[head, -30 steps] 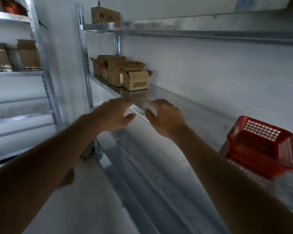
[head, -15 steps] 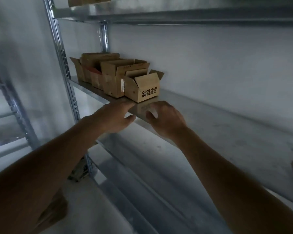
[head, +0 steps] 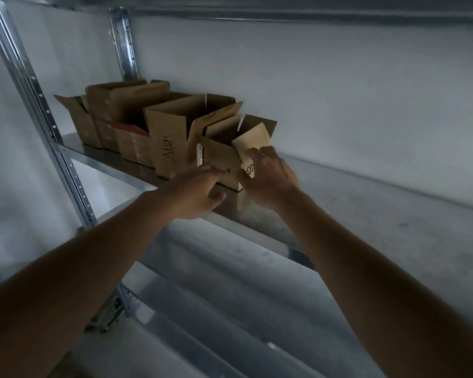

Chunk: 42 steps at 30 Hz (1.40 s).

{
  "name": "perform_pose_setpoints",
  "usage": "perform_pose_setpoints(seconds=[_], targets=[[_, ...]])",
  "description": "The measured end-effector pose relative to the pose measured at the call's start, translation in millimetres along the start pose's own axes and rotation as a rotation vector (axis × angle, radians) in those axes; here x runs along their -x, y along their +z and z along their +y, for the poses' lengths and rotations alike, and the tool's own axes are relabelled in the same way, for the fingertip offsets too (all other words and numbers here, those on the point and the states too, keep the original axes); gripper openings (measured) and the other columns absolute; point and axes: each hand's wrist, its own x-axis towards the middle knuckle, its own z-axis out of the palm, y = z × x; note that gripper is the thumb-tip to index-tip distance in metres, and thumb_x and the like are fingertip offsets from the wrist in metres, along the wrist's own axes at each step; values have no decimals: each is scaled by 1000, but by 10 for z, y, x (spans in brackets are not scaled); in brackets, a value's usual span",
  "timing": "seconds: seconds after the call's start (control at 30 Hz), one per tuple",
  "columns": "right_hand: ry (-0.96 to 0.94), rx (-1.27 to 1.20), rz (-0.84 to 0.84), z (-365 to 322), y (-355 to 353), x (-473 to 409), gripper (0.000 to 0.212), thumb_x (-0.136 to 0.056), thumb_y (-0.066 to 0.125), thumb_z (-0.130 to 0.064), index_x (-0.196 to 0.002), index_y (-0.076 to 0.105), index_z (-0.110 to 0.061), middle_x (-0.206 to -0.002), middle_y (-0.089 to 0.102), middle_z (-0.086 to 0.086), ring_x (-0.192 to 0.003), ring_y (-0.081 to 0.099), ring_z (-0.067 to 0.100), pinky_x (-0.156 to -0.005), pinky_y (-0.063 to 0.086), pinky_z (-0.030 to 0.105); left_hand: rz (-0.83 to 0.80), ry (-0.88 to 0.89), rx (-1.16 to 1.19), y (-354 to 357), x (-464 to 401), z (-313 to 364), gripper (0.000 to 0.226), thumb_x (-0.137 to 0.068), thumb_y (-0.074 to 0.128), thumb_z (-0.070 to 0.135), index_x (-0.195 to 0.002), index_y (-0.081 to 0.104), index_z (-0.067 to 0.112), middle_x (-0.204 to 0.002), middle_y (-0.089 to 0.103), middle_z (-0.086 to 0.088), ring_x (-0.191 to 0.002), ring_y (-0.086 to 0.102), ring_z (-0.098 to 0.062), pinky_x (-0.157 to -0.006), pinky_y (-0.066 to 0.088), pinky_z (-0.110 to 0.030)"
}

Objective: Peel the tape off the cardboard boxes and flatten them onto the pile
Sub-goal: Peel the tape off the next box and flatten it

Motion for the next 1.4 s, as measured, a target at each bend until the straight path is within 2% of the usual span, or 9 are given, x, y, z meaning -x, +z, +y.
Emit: perform_pose_setpoints(seconds=[0.07, 0.2, 0.37, 0.47, 0.63, 0.73, 0.93, 1.13, 1.4], targets=[[-35, -3, -1, -21, 67, -211, 62, -95, 58, -55, -150, 38, -33, -152, 37, 10, -128, 53, 39, -92, 52, 46, -4, 11, 10, 75, -93, -130, 45, -101, 59, 44, -144, 47, 36, -142, 52, 7, -95, 50, 0, -79, 41, -23], [-53, 12, -36, -69, 225, -494, 83, -86, 64, -70, -154, 25, -43, -157, 24, 8, -137, 43, 43, -98, 51, 53, -9, 10, -25, 147, -267, -352, 54, -101, 57, 47, -150, 35, 43, -156, 39, 4, -128, 51, -19, -92, 42, -32], [-19, -92, 49, -30, 360, -565, 49, -92, 63, -59, -129, 44, -32, -141, 37, 9, -111, 58, 34, -79, 56, 41, -22, -27, -21, 134, -385, -458, 54, -101, 57, 48, -150, 34, 44, -155, 30, -1, -126, 53, -24, -96, 48, -38], [11, -158, 194, 80, 318, -516, 27, -98, 66, -41, -109, 47, -26, -126, 46, 7, -92, 55, 24, -65, 44, 27, -49, -29, -25, 136, -408, -462, 49, -101, 57, 47, -147, 45, 34, -155, 25, 0, -133, 46, -28, -103, 48, -44], [41, -97, 283, 240, 98, -305, 20, -101, 63, -25, -118, 63, -14, -127, 56, 15, -106, 60, 32, -79, 47, 32, -79, 67, -12, 132, -433, -396, 45, -104, 57, 40, -146, 55, 26, -161, 29, 1, -148, 35, -26, -113, 38, -43], [115, -98, 312, 316, 12, -172, 16, -101, 64, -25, -114, 64, -16, -125, 57, 14, -101, 60, 28, -70, 40, 21, -93, 162, -15, 127, -487, -333, 43, -105, 55, 36, -145, 58, 22, -158, 39, 4, -148, 37, -23, -114, 34, -39], [450, -305, 389, 301, 173, 13, 49, -89, 71, -54, -126, 47, -32, -120, 54, 6, -94, 51, 22, -59, 37, 23, -152, 281, 40, 140, -571, -231, 47, -101, 63, 30, -148, 56, 26, -164, 38, 9, -146, 40, -18, -104, 29, -23], [559, -352, 468, 63, 475, -102, 99, -59, 90, -61, -131, 27, -39, -127, 40, 6, -104, 51, 29, -80, 55, 44, -179, 309, 3, 139, -648, -247, 49, -100, 65, 29, -148, 56, 24, -151, 55, 4, -128, 58, -17, -90, 40, -20], [657, -290, 576, 9, 525, -185, 92, -52, 85, -70, -115, 24, -41, -117, 37, 5, -100, 52, 37, -78, 58, 54, -198, 235, -64, 50, -803, -328, 63, -101, 64, 33, -157, 42, 15, -160, 42, -8, -142, 47, -28, -112, 43, -38]])
